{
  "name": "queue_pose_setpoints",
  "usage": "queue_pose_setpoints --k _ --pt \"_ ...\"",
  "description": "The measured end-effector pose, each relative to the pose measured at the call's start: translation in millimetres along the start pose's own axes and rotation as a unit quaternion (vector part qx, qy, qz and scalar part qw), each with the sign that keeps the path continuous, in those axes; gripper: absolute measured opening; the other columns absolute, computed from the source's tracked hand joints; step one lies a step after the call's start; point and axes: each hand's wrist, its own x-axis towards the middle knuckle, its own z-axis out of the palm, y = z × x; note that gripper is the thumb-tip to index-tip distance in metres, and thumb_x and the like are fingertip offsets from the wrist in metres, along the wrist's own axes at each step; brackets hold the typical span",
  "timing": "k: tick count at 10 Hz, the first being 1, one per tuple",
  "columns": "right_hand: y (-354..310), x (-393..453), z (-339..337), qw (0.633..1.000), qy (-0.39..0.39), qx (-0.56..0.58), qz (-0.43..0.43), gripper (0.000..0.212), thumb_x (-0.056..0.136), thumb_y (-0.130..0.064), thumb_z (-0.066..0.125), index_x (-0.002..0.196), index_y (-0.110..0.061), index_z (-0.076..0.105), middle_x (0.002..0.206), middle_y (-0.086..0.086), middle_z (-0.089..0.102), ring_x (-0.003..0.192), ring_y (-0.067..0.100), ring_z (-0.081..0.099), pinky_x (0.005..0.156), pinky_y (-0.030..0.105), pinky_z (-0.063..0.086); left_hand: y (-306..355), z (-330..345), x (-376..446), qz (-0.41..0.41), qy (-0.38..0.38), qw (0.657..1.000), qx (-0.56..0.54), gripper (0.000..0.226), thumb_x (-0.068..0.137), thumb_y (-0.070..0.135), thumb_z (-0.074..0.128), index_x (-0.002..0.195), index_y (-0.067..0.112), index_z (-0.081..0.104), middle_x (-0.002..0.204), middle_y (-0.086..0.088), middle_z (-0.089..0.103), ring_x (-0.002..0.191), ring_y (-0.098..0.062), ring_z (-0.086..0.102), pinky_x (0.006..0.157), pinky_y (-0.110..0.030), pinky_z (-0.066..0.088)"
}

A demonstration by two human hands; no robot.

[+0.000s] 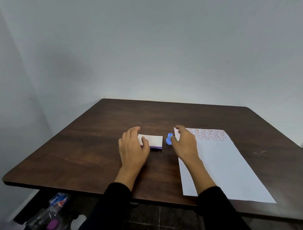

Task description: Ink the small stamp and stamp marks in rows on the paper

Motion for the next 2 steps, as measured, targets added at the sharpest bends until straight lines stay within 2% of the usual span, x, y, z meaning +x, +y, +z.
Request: queue_pose_setpoints --k 1,2 --pt "-1 -12 -17 0.998 0.06 0.024 -0.004 0.035 0.093 -0.025 0.053 0.127 -0.017 0.052 0.129 0.006 0.059 0.12 0.023 0.053 0.096 0.032 0.043 10 -6 -2 0.063 0.021 0.998 0.008 0.033 0.088 0.018 0.053 0.12 0.013 0.057 0.129 -0.006 0.06 0.116 -0.021 0.056 0.093 -0.034 0.041" --pt "-2 -28 -32 0.989 0.134 0.06 0.002 0.03 0.093 -0.027 0.051 0.121 -0.018 0.059 0.128 0.003 0.062 0.117 0.019 0.056 0.095 0.023 0.039 24 -12 1 0.093 0.002 0.995 0.025 0.03 0.09 0.018 0.052 0.118 0.014 0.059 0.128 -0.007 0.062 0.117 -0.02 0.057 0.097 -0.034 0.041"
